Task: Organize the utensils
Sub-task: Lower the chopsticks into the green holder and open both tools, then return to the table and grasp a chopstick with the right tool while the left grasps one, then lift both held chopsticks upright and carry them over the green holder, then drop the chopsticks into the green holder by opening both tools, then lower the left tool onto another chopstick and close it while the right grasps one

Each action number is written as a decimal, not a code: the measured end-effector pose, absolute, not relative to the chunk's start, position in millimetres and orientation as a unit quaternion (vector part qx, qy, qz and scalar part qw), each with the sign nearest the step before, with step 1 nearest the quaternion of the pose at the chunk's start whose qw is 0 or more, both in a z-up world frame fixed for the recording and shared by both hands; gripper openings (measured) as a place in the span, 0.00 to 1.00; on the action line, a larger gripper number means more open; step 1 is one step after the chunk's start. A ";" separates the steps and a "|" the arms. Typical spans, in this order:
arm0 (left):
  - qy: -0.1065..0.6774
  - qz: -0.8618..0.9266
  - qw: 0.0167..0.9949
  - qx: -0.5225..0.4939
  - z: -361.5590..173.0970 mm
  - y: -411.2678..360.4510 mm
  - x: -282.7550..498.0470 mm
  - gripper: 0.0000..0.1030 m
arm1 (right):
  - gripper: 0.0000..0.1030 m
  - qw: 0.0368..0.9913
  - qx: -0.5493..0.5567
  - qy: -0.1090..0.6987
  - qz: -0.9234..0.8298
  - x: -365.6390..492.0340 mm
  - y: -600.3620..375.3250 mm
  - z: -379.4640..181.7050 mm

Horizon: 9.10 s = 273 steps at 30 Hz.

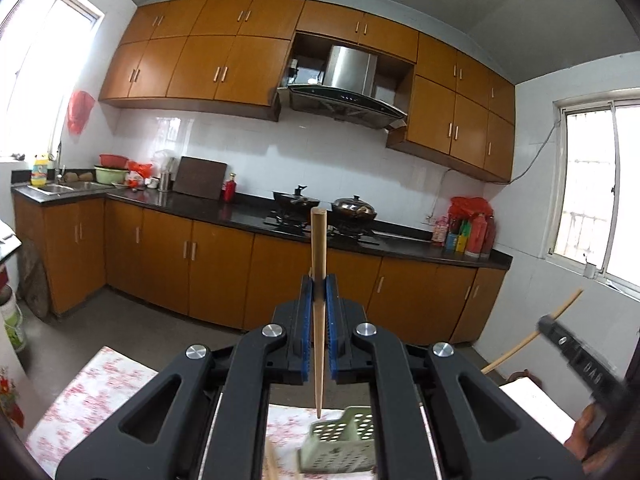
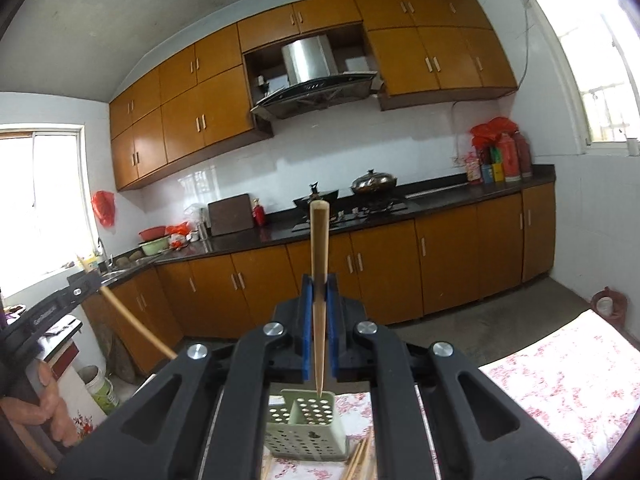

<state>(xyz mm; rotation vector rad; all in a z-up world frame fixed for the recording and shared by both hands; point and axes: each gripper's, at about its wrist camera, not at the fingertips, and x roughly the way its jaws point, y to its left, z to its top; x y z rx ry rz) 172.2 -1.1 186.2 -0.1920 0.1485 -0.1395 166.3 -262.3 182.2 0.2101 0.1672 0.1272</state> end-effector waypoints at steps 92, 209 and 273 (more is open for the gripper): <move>0.434 -0.037 0.899 -0.044 -96.9 -0.2 179.3 0.07 | 0.10 0.903 0.059 0.421 -0.052 183.1 -273.1 -108.1; 0.074 -0.070 0.989 -0.104 150.9 -23.4 196.8 0.07 | 0.07 0.979 0.075 0.170 0.085 206.7 -233.4 131.5; 0.415 -0.101 0.899 -0.091 -75.1 11.2 162.9 0.19 | 0.08 0.900 0.072 0.429 -0.037 189.7 -271.3 -107.2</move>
